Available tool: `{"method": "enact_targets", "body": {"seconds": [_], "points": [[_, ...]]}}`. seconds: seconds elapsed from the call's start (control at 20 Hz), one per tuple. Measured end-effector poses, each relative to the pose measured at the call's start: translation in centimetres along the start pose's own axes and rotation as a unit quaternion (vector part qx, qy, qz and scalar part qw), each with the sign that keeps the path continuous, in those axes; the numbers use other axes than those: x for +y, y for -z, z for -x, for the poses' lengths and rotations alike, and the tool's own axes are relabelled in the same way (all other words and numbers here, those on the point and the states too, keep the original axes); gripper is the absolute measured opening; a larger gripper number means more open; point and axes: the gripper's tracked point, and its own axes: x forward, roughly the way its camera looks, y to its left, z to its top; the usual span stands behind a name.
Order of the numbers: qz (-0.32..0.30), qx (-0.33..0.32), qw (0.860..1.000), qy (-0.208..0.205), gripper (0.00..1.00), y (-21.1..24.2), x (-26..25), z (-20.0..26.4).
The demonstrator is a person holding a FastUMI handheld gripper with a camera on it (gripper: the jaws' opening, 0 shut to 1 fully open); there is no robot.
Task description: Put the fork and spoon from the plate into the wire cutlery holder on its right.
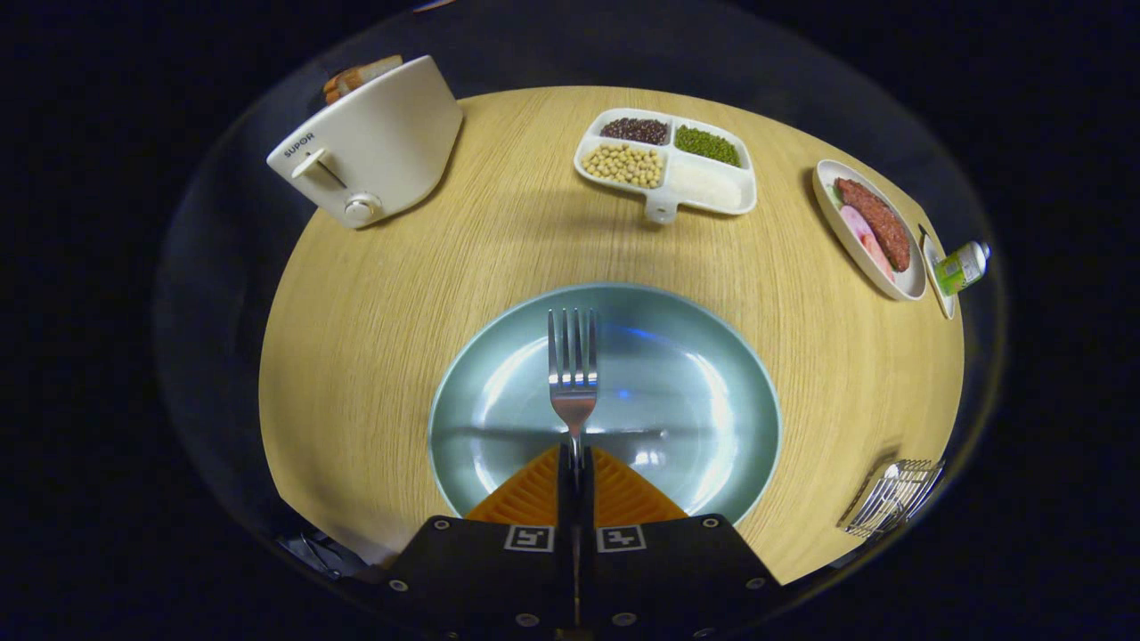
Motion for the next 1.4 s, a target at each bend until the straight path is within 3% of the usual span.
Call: {"method": "enact_targets", "body": {"seconds": [0.35, 0.8, 1.4], "points": [[-0.053, -0.077, 0.996, 0.000, 0.03, -1.0, -3.8, 7.5], [-0.129, -0.148, 0.979, 0.062, 0.03, 1.9, -15.9, 16.7], [-0.169, -0.138, 0.971, 0.100, 0.03, 8.0, -25.7, 17.6]]}}
